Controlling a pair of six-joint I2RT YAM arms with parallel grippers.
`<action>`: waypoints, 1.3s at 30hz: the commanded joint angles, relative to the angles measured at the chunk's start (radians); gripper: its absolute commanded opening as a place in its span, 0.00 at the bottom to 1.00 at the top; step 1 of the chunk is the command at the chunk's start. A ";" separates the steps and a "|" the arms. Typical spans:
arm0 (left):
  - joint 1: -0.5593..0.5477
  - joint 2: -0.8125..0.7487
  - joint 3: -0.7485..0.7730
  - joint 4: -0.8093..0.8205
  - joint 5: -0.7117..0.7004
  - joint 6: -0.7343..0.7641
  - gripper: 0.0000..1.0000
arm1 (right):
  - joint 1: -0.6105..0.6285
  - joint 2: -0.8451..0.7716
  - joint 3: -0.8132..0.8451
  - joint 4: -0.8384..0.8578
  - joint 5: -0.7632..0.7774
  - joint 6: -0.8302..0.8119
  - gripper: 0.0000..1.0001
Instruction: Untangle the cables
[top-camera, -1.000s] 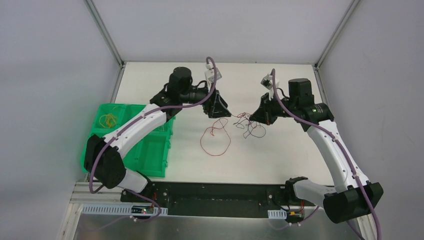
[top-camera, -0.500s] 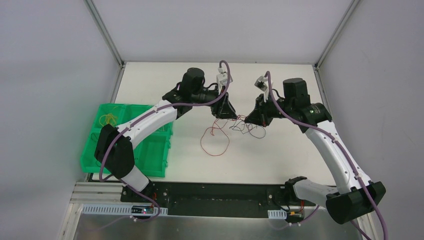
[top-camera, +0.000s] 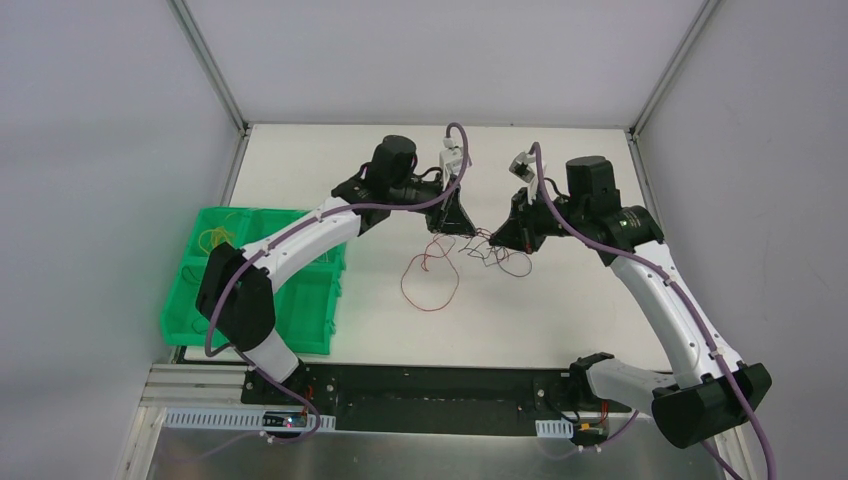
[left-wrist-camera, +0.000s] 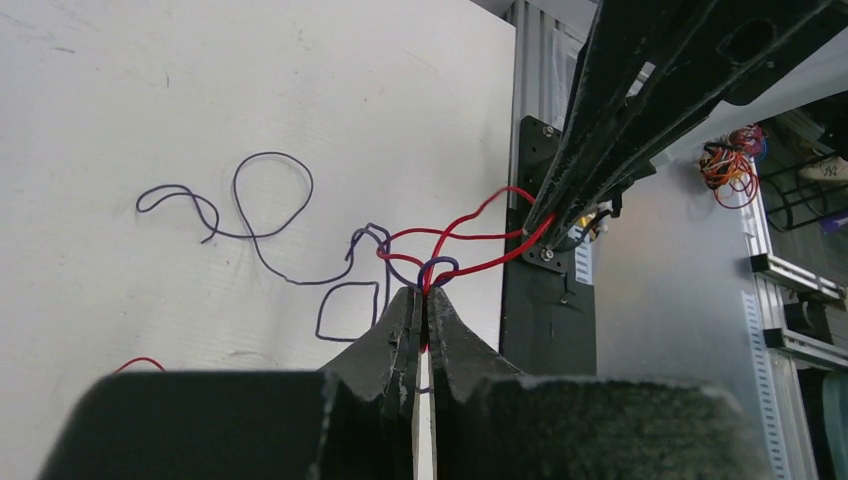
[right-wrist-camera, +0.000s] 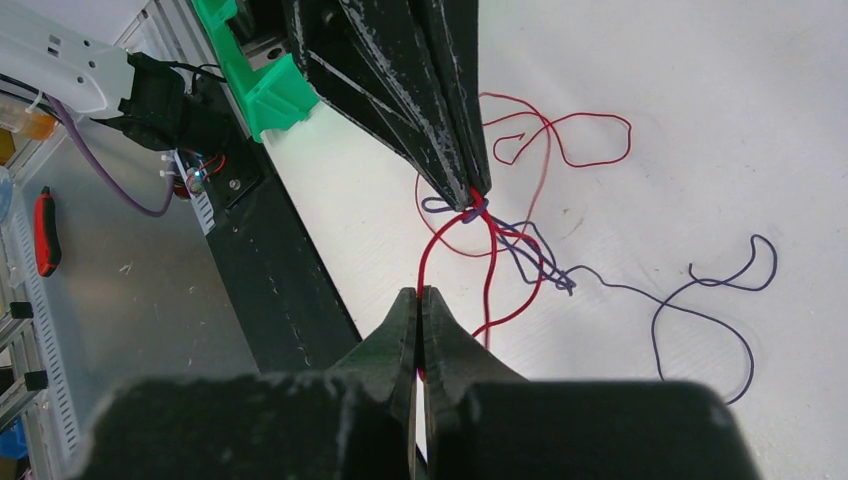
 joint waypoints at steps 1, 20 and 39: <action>-0.006 -0.043 0.029 0.008 0.005 0.042 0.00 | -0.006 -0.031 0.032 -0.002 0.014 0.007 0.00; 0.175 -0.225 0.085 0.337 -0.116 -0.345 0.00 | -0.271 0.148 -0.170 -0.046 0.356 -0.181 0.00; 0.094 -0.223 -0.103 0.053 -0.032 0.215 0.69 | -0.198 0.043 0.153 0.051 -0.076 0.179 0.00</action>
